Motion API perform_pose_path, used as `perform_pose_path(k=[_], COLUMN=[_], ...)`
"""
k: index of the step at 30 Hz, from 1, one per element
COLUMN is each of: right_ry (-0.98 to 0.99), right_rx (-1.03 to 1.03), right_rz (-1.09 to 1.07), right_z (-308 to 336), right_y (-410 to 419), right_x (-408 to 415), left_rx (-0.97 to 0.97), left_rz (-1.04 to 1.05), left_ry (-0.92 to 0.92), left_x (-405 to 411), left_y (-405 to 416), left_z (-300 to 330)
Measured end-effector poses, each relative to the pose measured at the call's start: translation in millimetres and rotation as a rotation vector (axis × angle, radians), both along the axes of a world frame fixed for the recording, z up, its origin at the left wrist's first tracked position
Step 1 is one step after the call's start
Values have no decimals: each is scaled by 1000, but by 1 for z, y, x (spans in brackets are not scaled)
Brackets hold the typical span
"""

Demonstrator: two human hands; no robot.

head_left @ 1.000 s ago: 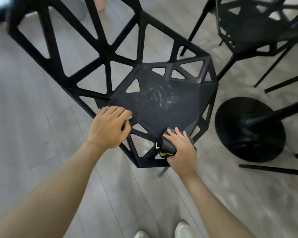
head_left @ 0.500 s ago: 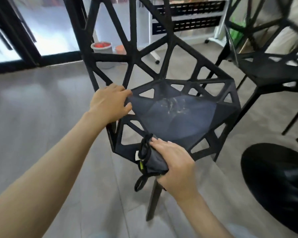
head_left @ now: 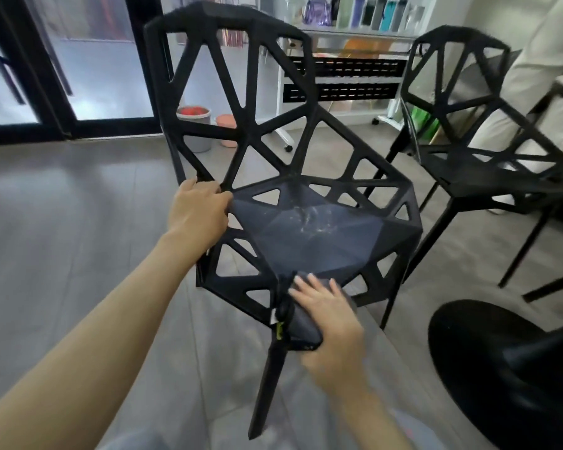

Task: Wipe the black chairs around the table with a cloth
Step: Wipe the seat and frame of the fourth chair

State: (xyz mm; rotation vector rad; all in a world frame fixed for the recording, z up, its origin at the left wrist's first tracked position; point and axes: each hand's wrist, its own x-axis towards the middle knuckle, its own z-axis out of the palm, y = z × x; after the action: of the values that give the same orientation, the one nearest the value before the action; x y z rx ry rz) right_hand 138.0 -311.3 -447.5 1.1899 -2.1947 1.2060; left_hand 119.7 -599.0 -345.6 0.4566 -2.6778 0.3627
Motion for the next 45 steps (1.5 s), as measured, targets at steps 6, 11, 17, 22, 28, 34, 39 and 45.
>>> perform_pose_path(k=[6, 11, 17, 22, 28, 34, 39, 45], right_ry=[270, -212, 28, 279, -72, -443, -110, -5], right_rx=[111, -95, -73, 35, -7, -162, -34, 171], right_rz=[86, -360, -123, 106, -137, -444, -157, 18], right_z=[-2, 12, -1, -6, 2, -1, -5, 0], right_y=[20, 51, 2, 12, 60, 59, 44, 78], right_x=[-54, -116, -25, -37, -128, -155, -88, -141], left_rx=[16, -12, 5, 5, 21, 39, 52, 32], left_rz=[-32, -26, 23, -16, -34, -30, -44, -55], left_ry=[53, 72, 53, 31, 55, 40, 28, 41], left_x=[1, 1, -3, 1, 0, 0, -1, -3], left_y=[-4, -2, -3, -4, -4, -4, -6, -11], left_z=[-5, -5, -8, -7, -9, -6, -8, -12])
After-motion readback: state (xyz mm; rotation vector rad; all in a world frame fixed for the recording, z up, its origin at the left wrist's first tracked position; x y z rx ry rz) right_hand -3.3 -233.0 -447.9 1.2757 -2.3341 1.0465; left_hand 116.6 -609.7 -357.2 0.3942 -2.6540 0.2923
